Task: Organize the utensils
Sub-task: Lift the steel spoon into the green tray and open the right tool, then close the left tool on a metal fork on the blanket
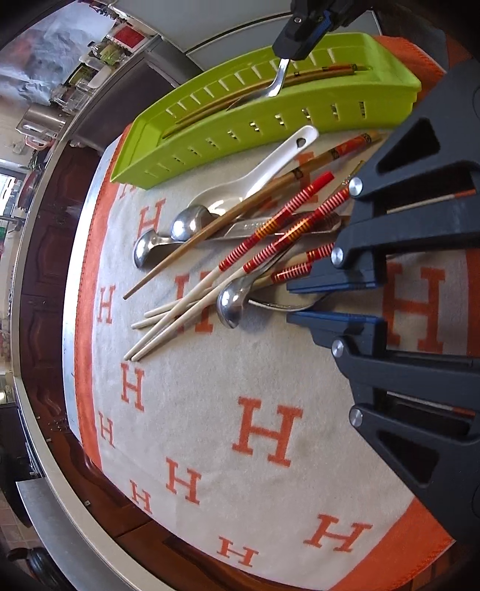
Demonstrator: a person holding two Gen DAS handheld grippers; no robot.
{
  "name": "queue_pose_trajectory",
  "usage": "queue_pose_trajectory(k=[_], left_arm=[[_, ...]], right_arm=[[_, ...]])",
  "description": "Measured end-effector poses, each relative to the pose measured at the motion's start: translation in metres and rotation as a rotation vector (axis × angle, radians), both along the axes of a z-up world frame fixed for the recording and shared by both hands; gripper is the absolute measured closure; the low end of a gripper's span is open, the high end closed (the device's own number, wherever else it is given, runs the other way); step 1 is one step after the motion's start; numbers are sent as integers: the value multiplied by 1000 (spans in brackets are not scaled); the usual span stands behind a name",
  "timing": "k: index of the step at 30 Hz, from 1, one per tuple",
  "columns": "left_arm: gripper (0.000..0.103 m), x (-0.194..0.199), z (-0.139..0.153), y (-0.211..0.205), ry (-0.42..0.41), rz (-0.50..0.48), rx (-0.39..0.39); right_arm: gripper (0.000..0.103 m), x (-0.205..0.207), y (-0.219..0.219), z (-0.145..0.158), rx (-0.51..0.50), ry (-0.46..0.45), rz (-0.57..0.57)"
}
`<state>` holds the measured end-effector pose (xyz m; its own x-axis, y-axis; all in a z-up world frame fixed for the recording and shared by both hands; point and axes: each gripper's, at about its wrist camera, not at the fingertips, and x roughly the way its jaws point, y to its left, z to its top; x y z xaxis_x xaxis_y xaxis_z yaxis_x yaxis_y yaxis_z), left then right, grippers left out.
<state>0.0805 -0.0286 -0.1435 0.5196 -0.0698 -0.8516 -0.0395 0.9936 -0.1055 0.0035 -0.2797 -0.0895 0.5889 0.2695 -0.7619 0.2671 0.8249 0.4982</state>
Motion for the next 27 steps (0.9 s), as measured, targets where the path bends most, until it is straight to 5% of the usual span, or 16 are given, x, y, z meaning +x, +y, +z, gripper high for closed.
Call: queue_pose_trajectory(k=[13,27], left_arm=[[102,-11,16,54,19,51,-94],[102,-21,45,90,-33,97,-153]], right_arm=[[86,-2,15,9,-25,-36,53],[84,18,75,34,-66,-112,267]])
